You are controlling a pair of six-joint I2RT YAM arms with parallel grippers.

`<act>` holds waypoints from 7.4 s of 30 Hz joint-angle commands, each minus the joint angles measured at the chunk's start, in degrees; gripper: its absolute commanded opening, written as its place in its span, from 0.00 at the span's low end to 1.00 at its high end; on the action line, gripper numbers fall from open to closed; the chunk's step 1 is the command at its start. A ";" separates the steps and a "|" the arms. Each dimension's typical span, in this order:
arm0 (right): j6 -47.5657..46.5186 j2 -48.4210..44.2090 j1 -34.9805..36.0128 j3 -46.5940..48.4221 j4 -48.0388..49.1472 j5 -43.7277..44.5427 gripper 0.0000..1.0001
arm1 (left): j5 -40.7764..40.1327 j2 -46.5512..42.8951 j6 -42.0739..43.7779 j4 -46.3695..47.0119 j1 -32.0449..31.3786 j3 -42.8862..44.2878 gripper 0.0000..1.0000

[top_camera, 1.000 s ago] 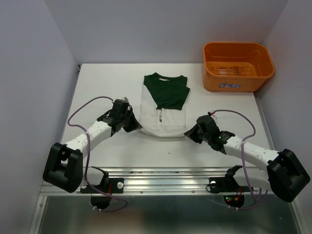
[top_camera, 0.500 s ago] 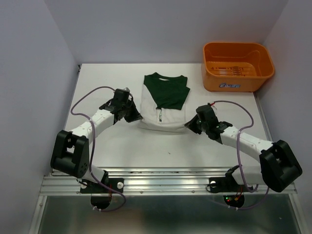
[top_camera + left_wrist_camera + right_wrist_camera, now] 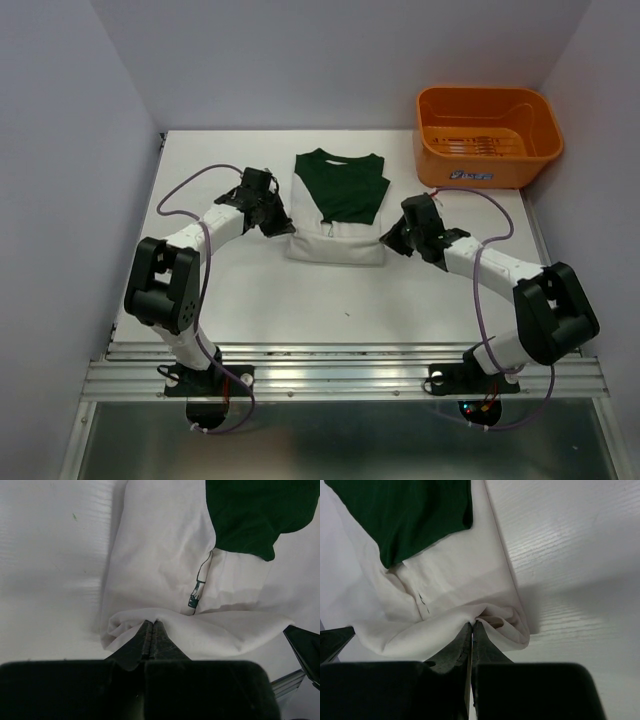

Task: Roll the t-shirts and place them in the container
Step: Roll the T-shirt to the center of the board.

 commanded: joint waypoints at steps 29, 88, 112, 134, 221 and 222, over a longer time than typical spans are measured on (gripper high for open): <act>-7.88 17.01 -5.96 15.92 3.38 -4.57 0.01 | -3.54 15.29 5.26 -3.70 2.24 16.97 0.00; -16.76 23.70 -2.01 15.23 -0.05 -10.63 0.01 | -3.90 15.30 11.15 -0.90 -3.91 7.76 0.00; 3.72 5.06 29.99 -1.93 -0.40 0.70 0.01 | -8.82 6.93 7.37 1.22 -5.23 -1.59 0.00; -19.83 2.41 8.82 11.96 -13.41 5.89 0.13 | -10.49 -4.65 10.19 -9.95 -6.90 7.94 0.03; -25.55 23.52 46.34 25.16 -14.21 23.30 0.01 | 11.13 -24.70 9.58 -1.00 14.28 -22.13 0.99; -25.55 22.56 45.82 23.76 -12.72 22.68 0.01 | 11.48 -24.35 9.13 -0.11 13.93 -22.75 0.99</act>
